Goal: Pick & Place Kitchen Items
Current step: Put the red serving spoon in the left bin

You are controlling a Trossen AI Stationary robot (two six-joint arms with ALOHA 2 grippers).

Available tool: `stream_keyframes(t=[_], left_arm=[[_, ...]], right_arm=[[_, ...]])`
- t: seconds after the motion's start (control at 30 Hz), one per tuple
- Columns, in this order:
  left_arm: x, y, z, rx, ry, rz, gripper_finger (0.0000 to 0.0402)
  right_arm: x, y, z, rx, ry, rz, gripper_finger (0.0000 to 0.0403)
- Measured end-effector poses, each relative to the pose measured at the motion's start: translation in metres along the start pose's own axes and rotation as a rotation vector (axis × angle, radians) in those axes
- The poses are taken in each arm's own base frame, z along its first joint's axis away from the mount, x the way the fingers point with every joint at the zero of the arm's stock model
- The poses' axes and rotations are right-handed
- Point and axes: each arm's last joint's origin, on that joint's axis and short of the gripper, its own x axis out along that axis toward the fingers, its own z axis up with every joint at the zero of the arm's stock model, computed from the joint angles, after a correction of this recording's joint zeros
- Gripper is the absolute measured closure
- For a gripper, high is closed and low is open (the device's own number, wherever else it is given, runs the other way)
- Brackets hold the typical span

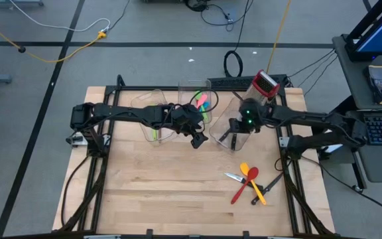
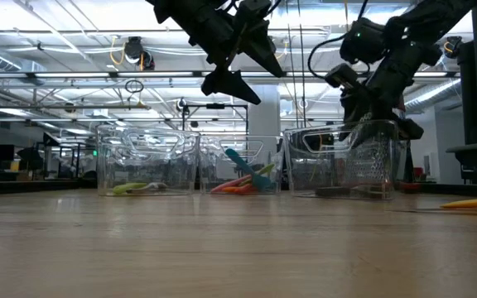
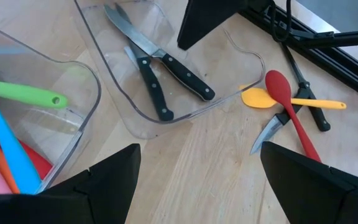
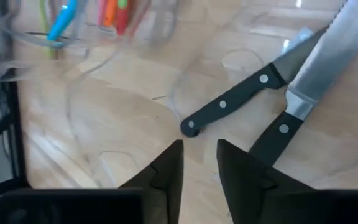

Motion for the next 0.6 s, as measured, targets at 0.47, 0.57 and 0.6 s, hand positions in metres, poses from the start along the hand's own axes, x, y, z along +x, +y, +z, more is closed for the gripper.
stream_keyframes(t=[0.47,0.57,0.6], left_arm=[[0.0,-0.006,-0.003,0.004,0.006,-0.011,0.0064],[0.001,-0.012,-0.006,0.017,0.013,-0.023,0.0064],[0.001,-0.016,-0.008,0.023,0.016,-0.029,0.0064]], right_arm=[[-0.048,0.013,-0.016,-0.167,-0.095,0.199,0.0395],[-0.057,0.016,-0.024,-0.236,-0.102,0.247,0.0401],[-0.06,0.016,-0.027,-0.264,-0.104,0.262,0.0401]])
